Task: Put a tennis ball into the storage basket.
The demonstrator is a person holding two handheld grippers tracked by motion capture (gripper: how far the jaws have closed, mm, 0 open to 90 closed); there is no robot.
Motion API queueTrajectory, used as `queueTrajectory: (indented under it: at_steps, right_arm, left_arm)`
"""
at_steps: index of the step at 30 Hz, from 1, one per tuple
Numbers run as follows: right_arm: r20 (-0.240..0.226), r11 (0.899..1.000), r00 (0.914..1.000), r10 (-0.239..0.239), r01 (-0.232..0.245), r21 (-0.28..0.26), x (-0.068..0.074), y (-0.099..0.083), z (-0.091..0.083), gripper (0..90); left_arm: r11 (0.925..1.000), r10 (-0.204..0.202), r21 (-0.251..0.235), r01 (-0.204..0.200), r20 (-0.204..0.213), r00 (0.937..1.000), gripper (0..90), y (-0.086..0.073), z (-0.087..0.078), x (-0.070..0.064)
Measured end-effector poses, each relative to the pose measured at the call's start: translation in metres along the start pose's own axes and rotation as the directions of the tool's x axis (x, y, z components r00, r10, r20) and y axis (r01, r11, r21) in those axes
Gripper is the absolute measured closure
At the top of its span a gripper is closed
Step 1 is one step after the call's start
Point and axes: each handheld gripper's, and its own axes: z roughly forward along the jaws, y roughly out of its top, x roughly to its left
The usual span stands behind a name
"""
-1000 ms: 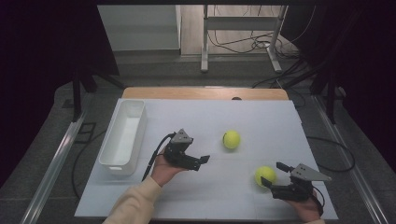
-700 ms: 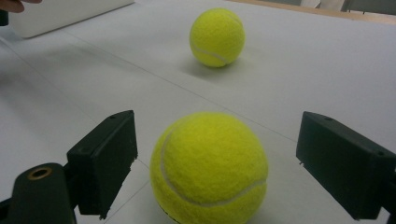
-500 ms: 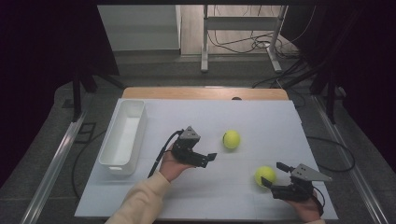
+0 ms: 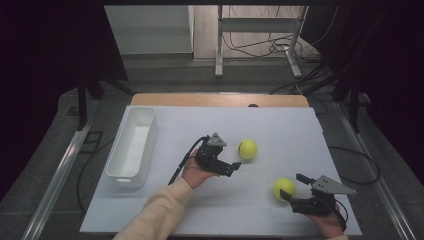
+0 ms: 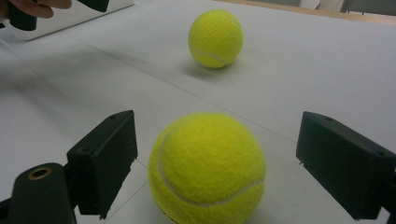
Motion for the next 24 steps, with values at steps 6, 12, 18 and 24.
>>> queueTrajectory:
  at_steps: [6,12,18,24]
  right_arm:
    - [0.002,1.000,1.0000,0.000,0.000,0.001,0.000,0.000,0.000,13.0]
    - [0.008,1.000,1.0000,0.002,-0.002,-0.003,0.000,0.000,0.000,13.1]
    - [0.008,1.000,1.0000,0.000,0.000,0.002,0.000,0.000,0.000,13.1]
    - [0.007,1.000,1.0000,0.003,-0.003,0.000,-0.001,-0.001,0.000,13.1]
  left_arm:
    - [1.0000,-0.007,0.005,0.007,-0.005,1.0000,6.6,0.001,0.005,0.002]
    - [0.9999,-0.008,0.010,0.008,-0.007,0.9999,6.6,0.004,0.011,0.005]
    - [0.9997,-0.007,0.024,0.007,-0.004,1.0000,6.6,0.008,0.021,0.007]
    - [0.9996,-0.003,0.026,0.003,-0.014,0.9999,6.8,0.010,0.026,0.010]
